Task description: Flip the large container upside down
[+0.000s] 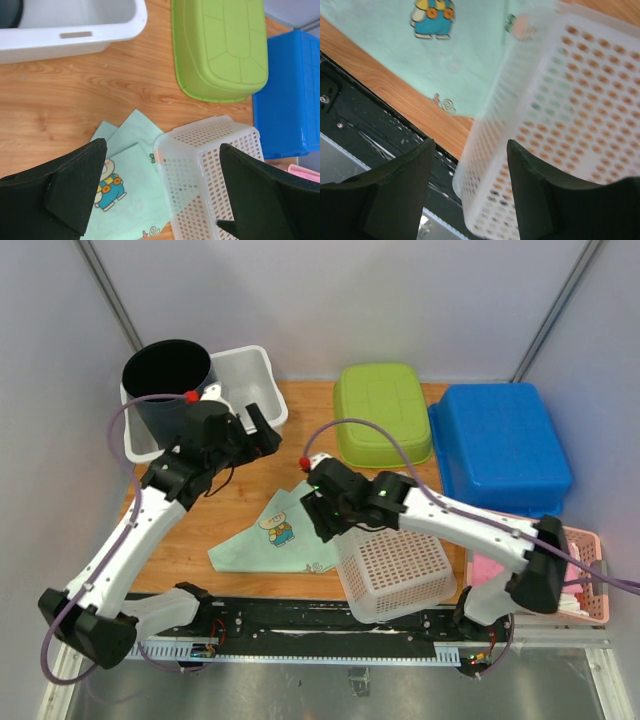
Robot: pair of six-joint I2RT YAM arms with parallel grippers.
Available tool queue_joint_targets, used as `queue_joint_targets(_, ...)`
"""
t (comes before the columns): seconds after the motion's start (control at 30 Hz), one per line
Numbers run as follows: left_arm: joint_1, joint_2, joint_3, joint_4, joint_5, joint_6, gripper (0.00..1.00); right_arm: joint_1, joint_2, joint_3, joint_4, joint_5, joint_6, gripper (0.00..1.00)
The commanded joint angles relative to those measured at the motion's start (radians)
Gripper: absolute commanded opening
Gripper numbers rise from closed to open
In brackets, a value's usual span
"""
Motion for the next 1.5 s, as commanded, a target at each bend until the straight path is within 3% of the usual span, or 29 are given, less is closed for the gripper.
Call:
queue_joint_targets(0.0,0.023,-0.089,-0.019,-0.172,-0.110,0.002,0.99,0.041,0.192,0.108,0.064,-0.010,-0.042,0.52)
queue_joint_targets(0.17,0.039,-0.138,-0.083,-0.187,-0.121,-0.015,0.99,0.012,0.345,0.198,-0.038,0.162,-0.015,0.40)
queue_joint_targets(0.37,0.043,-0.135,-0.098,-0.171,-0.112,0.001,0.99,-0.127,0.311,0.104,-0.110,0.237,0.126,0.18)
queue_joint_targets(0.57,0.044,-0.116,-0.110,-0.126,-0.070,0.004,0.99,-0.211,0.286,0.047,-0.111,0.320,0.254,0.17)
queue_joint_targets(0.77,0.043,-0.105,-0.105,-0.114,-0.064,0.024,0.99,-0.261,0.333,0.145,-0.097,0.288,0.257,0.18)
queue_joint_targets(0.97,0.044,-0.039,-0.003,-0.147,-0.136,0.094,0.99,-0.261,0.194,0.107,0.037,0.128,0.153,0.31)
queue_joint_targets(1.13,0.058,0.088,0.137,-0.142,-0.157,0.150,0.99,-0.261,0.034,0.000,0.108,0.091,0.126,0.39)
queue_joint_targets(1.33,0.105,0.306,0.502,-0.238,-0.280,0.263,0.99,-0.260,-0.117,-0.133,0.145,0.150,0.122,0.48)
queue_joint_targets(1.47,0.187,0.436,0.738,-0.274,-0.381,0.355,0.99,-0.263,-0.188,-0.176,0.155,0.194,0.110,0.58)
